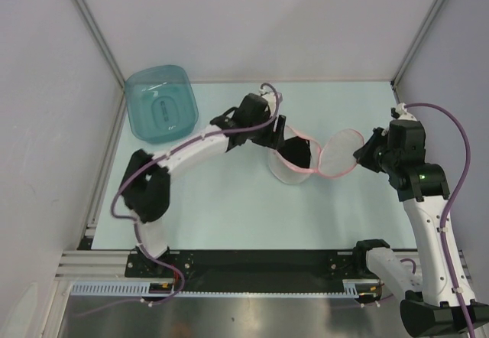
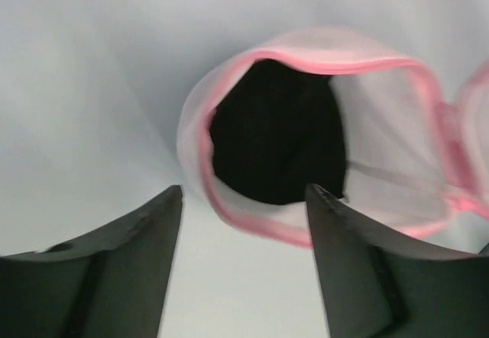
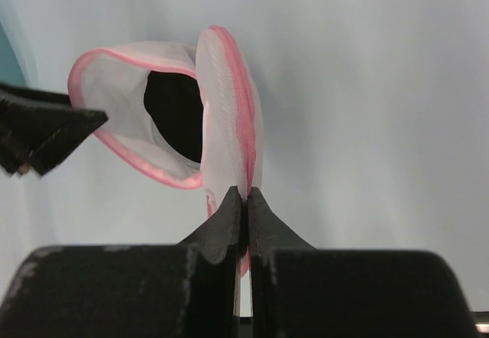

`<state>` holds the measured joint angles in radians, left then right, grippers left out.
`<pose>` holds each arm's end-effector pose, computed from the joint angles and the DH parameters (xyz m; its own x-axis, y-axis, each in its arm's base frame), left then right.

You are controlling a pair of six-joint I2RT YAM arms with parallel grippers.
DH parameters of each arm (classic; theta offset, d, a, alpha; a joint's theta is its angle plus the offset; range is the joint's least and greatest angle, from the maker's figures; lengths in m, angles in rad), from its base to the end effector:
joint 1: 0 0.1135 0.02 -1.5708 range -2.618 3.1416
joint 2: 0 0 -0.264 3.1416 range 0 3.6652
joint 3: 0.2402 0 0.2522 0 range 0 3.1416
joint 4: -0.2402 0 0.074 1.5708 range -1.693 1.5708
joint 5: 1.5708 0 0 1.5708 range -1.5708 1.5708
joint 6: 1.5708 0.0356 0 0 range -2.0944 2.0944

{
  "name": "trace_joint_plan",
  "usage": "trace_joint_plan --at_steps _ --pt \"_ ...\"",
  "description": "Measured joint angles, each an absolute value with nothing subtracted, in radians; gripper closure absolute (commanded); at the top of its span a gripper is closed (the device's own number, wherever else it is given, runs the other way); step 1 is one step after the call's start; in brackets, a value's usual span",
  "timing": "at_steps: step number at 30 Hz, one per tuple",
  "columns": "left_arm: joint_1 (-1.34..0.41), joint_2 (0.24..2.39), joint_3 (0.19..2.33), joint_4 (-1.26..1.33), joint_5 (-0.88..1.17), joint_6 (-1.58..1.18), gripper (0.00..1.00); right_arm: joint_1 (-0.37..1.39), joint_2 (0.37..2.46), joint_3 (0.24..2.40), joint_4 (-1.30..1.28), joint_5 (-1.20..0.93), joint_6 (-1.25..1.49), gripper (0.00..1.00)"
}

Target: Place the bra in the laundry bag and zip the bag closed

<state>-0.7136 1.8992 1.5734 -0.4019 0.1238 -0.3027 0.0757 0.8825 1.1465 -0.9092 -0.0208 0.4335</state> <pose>0.3283 -0.2901 0.2691 -0.6944 0.2099 -0.6883 0.5367 0.7883 -0.3010 0.1602 0.0129 0.3733 -0.5829 0.3770 -0.7198 0.1682 0.9227 0.3470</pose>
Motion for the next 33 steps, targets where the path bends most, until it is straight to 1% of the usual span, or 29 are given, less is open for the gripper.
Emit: trace_joint_plan --at_steps 1,2,3,6,9,14,18,21,27,30,31,33 --pt "-0.733 1.844 1.524 -0.371 0.105 -0.299 0.25 0.076 0.883 1.147 -0.909 -0.022 0.435 0.98" --pt "-0.764 1.772 1.451 -0.294 0.077 -0.288 0.21 0.076 0.884 1.147 -0.91 -0.023 0.436 0.97" --pt "-0.803 1.695 1.379 -0.222 0.053 -0.277 0.19 0.075 0.887 1.147 -0.91 -0.025 0.437 0.96" --pt "-0.953 1.497 1.201 0.025 -0.006 -0.236 0.15 0.075 0.899 1.149 -0.911 -0.035 0.444 0.97" --pt "-1.06 1.428 1.114 0.218 -0.006 -0.199 0.09 0.074 0.906 1.149 -0.91 -0.047 0.451 0.96" --pt "-1.137 1.54 1.108 0.369 -0.056 -0.096 0.08 0.074 0.907 1.149 -0.908 -0.075 0.463 0.96" --pt "-1.183 1.66 1.11 0.403 -0.117 -0.028 0.06 0.074 0.905 1.149 -0.908 -0.097 0.471 0.95" --pt "-1.198 1.734 1.138 0.398 -0.147 0.002 0.07 0.074 0.901 1.149 -0.908 -0.115 0.476 0.95" --pt "-1.197 1.817 1.249 0.375 -0.164 0.028 0.11 0.074 0.895 1.149 -0.908 -0.141 0.482 0.92" --pt "-1.196 1.822 1.286 0.368 -0.164 0.027 0.17 0.074 0.894 1.149 -0.907 -0.149 0.488 0.92" --pt "-1.196 1.825 1.299 0.364 -0.163 0.027 0.23 0.074 0.893 1.149 -0.906 -0.153 0.489 0.92" --pt "-1.196 1.834 1.322 0.356 -0.162 0.025 0.33 0.074 0.892 1.149 -0.904 -0.162 0.493 0.91"
